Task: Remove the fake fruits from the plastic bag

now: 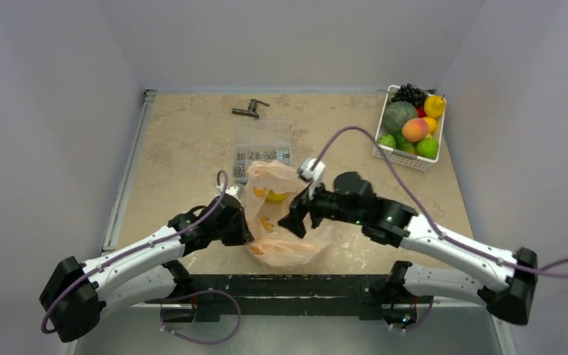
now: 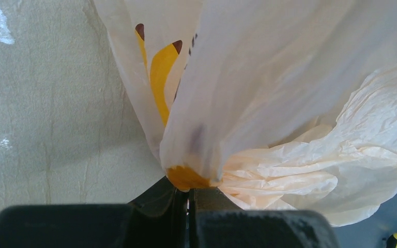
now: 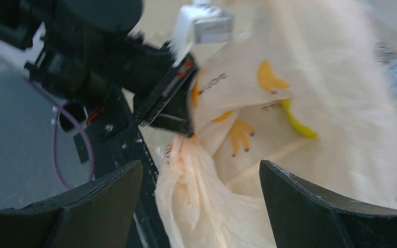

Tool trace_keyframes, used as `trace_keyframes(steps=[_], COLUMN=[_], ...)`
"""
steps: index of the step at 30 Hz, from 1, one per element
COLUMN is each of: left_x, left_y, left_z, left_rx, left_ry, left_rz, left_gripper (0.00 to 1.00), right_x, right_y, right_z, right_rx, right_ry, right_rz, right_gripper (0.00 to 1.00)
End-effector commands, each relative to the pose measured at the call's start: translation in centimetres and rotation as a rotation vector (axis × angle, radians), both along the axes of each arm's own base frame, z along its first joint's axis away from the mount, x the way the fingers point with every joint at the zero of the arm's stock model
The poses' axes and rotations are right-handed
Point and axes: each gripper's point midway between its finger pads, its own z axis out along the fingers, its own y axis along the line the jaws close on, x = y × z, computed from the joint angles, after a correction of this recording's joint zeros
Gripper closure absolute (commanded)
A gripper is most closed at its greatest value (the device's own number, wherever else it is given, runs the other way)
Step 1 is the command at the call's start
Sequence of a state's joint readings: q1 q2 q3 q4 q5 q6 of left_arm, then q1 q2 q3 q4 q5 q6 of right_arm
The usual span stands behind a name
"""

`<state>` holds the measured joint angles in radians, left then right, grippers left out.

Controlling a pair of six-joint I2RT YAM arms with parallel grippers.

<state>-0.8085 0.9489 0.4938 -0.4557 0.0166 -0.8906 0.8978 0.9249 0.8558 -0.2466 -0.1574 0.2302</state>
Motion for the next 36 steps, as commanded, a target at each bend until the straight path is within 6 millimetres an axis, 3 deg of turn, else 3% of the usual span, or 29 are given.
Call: trace_keyframes(steps=[1, 3, 6, 13, 19, 23, 30, 34, 36], left_x=[1.1, 1.1, 1.1, 1.0, 0.8, 0.7, 0.3, 0.2, 0.3], left_y=[-0.3, -0.2, 0.2, 0.4, 0.3, 0.1, 0.1, 0.0, 0.0], left_z=[2.0, 2.2, 2.4, 2.5, 2.7, 2.7, 2.1, 1.9, 1.9], left_rx=[-0.021, -0.018, -0.009, 0.000, -0.007, -0.015, -0.018, -0.021, -0.019], left_ry=[-0.044, -0.046, -0.052, -0.048, -0.045, -0.041, -0.027, -0.027, -0.025], left_rz=[0.047, 0.052, 0.060, 0.057, 0.047, 0.041, 0.028, 0.023, 0.022], left_gripper=[1.00, 1.00, 1.00, 1.00, 1.00, 1.00, 1.00, 1.00, 1.00], right_x=[-2.4, -1.0, 2.7, 7.6, 9.7, 11.2, 13.3, 14.6, 15.2], right_y=[5.8, 6.9, 6.9, 7.7, 8.7, 8.9, 9.9, 10.5, 10.7], right_z=[-2.2, -4.1, -6.6, -10.8, -12.6, -14.1, -15.7, -17.0, -17.5], right_rx=[-0.107, -0.169, -0.259, -0.406, -0.451, -0.534, -0.490, -0.474, -0.475], right_ry=[-0.082, -0.097, -0.139, -0.247, -0.316, -0.358, -0.335, -0.317, -0.307], right_rz=[0.121, 0.054, -0.122, -0.310, -0.366, -0.396, -0.352, -0.341, -0.331], right_gripper=[0.18, 0.25, 0.35, 0.41, 0.26, 0.23, 0.03, 0.01, 0.05])
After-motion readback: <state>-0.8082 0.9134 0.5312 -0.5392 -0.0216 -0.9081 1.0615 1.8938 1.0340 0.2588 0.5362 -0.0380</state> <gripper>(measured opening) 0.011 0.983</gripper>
